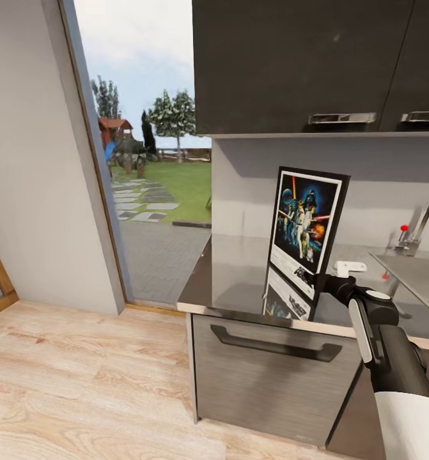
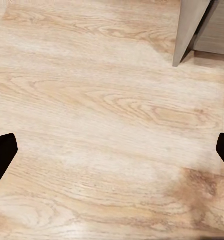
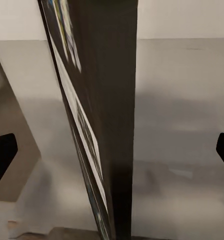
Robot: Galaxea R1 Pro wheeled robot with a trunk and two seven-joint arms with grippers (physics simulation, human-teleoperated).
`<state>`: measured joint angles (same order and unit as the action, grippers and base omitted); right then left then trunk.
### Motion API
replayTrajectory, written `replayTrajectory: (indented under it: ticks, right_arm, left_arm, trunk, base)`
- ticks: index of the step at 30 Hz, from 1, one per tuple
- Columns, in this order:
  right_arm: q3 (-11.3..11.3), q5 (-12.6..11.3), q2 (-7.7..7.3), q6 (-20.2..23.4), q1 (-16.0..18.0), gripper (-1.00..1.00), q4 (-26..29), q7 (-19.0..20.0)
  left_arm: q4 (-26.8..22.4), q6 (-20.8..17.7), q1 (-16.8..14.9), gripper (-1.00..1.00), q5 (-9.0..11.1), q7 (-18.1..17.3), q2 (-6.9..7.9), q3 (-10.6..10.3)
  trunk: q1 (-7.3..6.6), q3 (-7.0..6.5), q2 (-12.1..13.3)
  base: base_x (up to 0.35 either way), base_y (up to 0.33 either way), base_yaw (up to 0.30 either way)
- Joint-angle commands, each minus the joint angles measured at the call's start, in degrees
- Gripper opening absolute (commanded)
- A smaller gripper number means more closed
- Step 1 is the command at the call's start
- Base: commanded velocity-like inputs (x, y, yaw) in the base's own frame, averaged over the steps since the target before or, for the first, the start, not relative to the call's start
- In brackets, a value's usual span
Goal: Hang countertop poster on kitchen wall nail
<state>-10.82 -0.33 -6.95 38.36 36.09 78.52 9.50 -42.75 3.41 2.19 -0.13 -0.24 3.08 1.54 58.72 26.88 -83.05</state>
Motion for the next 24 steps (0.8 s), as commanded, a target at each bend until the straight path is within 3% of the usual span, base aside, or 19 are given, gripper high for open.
replayTrajectory:
  ticks: [1,3,4,24]
  right_arm:
    - [-0.1,0.0,0.00,0.3,0.0,1.00,0.1,0.3]
    - [-0.1,0.0,0.00,0.3,0.0,1.00,0.1,0.3]
    - [-0.1,0.0,0.00,0.3,0.0,-1.00,0.1,0.3]
    - [-0.1,0.1,0.00,-1.2,0.0,-1.00,0.1,0.3]
  left_arm:
    - [-0.1,0.1,0.0,1.00,0.0,0.0,-0.01,0.0]
    - [-0.1,0.1,0.0,1.00,0.0,0.0,-0.01,0.0]
    - [-0.1,0.1,0.0,1.00,0.0,0.0,-0.01,0.0]
    - [-0.1,0.1,0.0,1.00,0.0,0.0,-0.01,0.0]
  trunk:
    - [0.01,0.05,0.0]
    - [0.01,0.05,0.0]
    - [0.01,0.05,0.0]
    - [0.01,0.05,0.0]
  base:
    - [0.036,0.000,0.000]
    - [0.030,0.000,0.000]
    - [0.019,0.000,0.000]
    - [0.001,0.000,0.000]
